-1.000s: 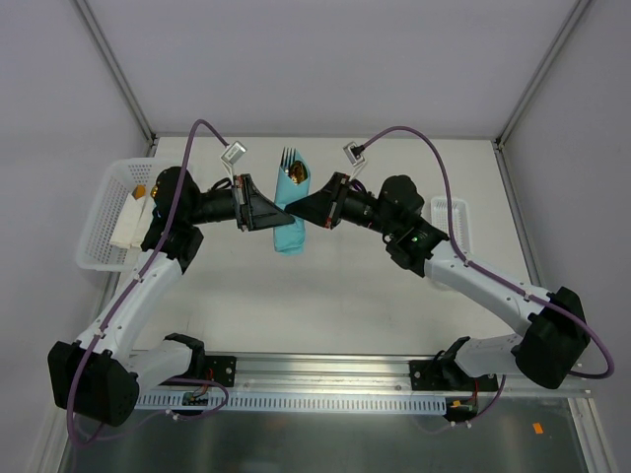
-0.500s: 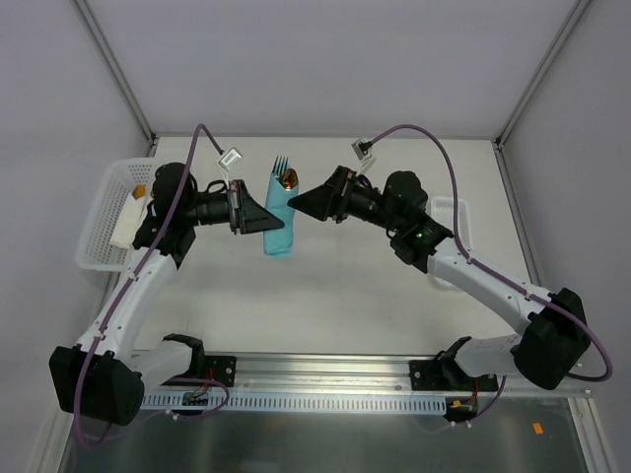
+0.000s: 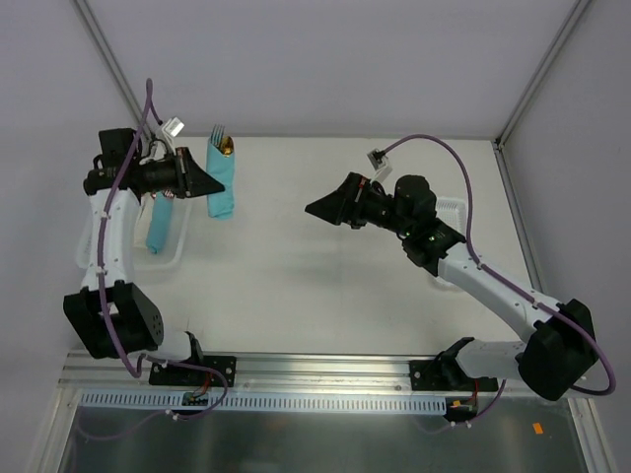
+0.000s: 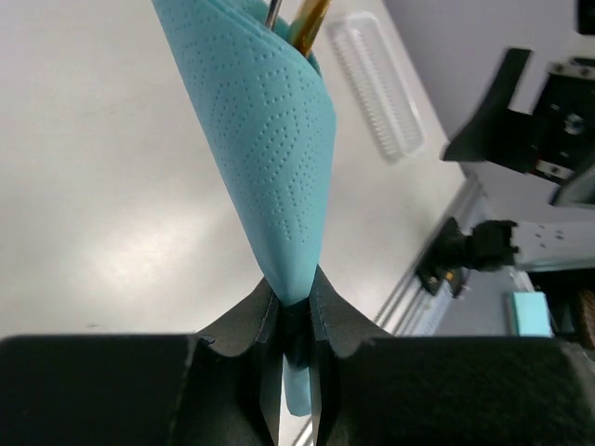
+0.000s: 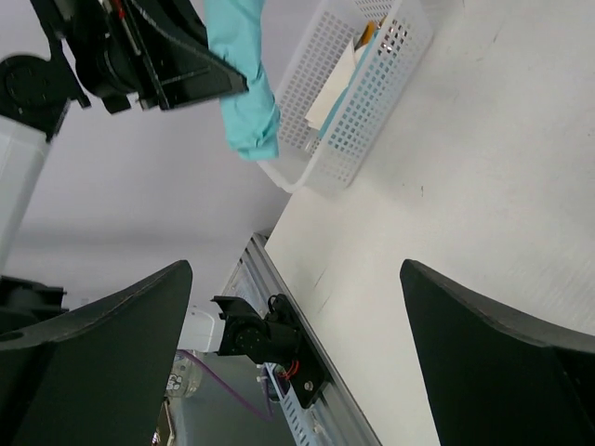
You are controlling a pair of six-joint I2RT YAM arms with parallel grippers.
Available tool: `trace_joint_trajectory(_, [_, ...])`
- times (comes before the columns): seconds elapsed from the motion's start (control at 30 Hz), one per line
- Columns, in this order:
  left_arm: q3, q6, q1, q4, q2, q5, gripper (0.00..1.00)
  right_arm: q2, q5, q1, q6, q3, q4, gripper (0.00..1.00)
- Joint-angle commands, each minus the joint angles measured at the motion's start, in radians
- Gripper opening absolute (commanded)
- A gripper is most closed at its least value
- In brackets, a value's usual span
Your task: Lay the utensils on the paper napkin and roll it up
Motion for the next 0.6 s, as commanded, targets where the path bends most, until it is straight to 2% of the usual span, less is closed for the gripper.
trace_joint_trajectory(0.0, [0.180, 0.322, 0.092, -0.310, 0.116, -0.032, 0.00, -0.032, -0.013, -0.011, -0.030, -0.010, -0.008, 0.99])
trace_joint_trajectory(0.1, [0.259, 0.427, 0.187, -0.381, 0.193, -0.082, 0.00, -0.023, -0.022, -0.014, -0.030, -0.023, -0.008, 0.99])
trace_joint_trajectory(0.3, [0.591, 0.608, 0.343, -0.626, 0.492, -0.137, 0.00, 0.003, -0.039, -0.022, -0.028, -0.036, -0.006, 0.99])
trace_joint_trajectory(0.57, [0.681, 0.697, 0.400, -0.674, 0.655, -0.286, 0.00, 0.043, -0.057, -0.035, -0.020, -0.056, -0.003, 0.99])
